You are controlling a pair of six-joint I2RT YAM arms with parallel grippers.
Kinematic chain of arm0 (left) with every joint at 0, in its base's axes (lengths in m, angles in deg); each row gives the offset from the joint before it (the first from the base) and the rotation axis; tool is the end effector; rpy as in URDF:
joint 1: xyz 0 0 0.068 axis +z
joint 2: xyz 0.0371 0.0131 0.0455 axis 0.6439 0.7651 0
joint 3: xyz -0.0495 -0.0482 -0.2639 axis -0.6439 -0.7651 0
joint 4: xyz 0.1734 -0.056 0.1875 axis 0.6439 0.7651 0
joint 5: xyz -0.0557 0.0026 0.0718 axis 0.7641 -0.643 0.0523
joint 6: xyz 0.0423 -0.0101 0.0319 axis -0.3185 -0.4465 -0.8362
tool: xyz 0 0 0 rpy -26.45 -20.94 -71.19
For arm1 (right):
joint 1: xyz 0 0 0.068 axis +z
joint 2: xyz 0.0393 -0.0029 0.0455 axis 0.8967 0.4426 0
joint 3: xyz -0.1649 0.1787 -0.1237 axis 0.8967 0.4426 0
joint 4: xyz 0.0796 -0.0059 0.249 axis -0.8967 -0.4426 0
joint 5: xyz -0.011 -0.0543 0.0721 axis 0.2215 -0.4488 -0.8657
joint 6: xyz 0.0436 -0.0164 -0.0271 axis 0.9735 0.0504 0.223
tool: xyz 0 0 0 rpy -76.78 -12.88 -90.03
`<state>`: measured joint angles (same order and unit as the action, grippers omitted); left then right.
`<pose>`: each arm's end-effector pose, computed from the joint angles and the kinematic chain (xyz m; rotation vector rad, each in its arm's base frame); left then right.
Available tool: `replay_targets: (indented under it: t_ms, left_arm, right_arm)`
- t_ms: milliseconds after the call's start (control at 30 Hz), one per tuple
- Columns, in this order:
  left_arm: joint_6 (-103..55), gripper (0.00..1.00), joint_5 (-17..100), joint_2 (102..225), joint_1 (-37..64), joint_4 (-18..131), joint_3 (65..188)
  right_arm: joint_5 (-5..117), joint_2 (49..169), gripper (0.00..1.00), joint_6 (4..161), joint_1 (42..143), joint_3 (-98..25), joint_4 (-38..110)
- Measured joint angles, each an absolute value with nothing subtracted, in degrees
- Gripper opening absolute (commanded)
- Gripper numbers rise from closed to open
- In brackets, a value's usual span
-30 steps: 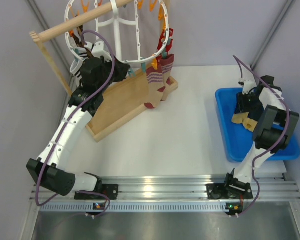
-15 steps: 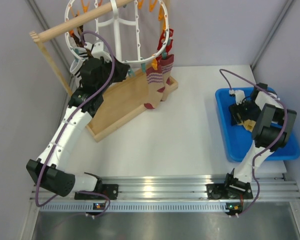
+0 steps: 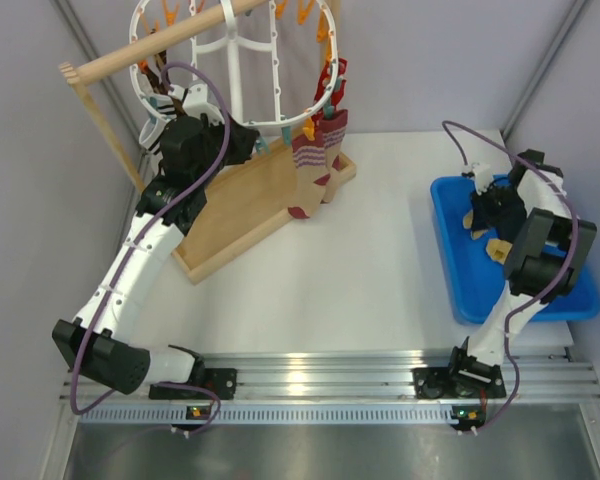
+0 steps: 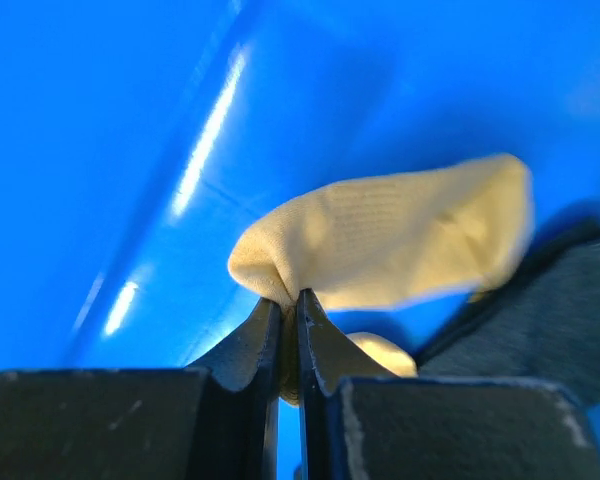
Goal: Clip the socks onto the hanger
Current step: Adjust the sock in the bin.
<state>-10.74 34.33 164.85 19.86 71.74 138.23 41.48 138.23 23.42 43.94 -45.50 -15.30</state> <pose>0.2828 -0.1048 0.4518 -0.0466 1.6996 -0.6047 0.3626 -0.1163 0.2041 -0.8227 2.6098 0.2615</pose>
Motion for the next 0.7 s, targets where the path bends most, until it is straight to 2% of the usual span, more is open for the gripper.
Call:
replay_targets:
  t_ms: [233, 433, 567, 700]
  left_arm:
    - [-10.9, 0.0, 34.4, 164.9, 19.9, 71.7, 138.2]
    - [-10.9, 0.0, 34.5, 164.8, 20.1, 71.6, 138.1]
    - [-10.9, 0.0, 34.6, 164.6, 20.1, 71.6, 137.9]
    - [-10.9, 0.0, 34.6, 164.2, 20.1, 71.6, 137.7]
  right_arm:
    - [32.9, 137.6, 0.0, 25.3, 42.0, -56.8, -27.1]
    - [30.0, 137.6, 0.0, 33.4, 38.2, -62.3, -33.1]
    - [27.8, 137.1, 0.0, 43.9, 32.8, -60.5, -32.1]
    - [28.7, 130.1, 0.0, 57.0, 28.1, -47.1, -24.9]
